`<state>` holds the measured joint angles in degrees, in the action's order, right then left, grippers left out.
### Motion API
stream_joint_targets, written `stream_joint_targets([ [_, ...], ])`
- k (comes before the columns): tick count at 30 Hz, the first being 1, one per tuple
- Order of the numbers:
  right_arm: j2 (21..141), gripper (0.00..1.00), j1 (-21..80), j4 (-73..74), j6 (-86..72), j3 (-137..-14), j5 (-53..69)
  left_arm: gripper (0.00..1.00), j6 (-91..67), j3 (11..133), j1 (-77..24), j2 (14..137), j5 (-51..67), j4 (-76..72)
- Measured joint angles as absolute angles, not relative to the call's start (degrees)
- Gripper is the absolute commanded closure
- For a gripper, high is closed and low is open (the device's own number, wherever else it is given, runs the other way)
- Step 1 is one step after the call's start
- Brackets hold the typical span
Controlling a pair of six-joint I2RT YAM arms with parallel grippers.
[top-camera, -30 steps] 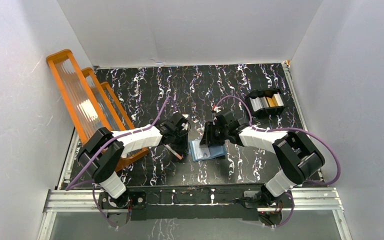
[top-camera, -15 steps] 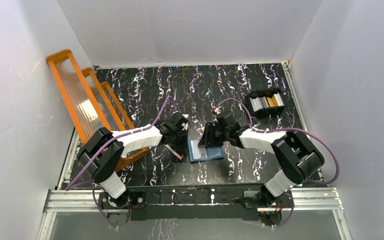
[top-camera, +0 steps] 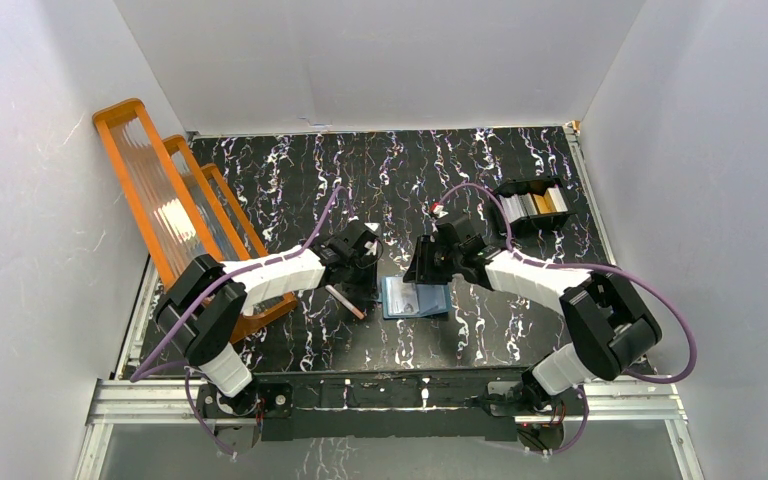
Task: Put the credit cards into the card holder
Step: Insert the credit card into the card holder.
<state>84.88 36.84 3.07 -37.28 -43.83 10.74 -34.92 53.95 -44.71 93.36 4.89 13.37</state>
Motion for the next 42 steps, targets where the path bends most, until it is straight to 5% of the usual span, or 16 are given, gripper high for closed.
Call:
stream_joint_targets([
  [18,87.83,0.53,37.10,6.02,-38.65,-43.83,8.27,0.96,-34.72,54.13,-44.71,93.36,5.10,13.30],
  [42,89.52,0.70,38.04,-0.69,-43.07,-41.41,11.35,0.96,-34.79,54.13,-44.66,93.36,5.34,13.23],
])
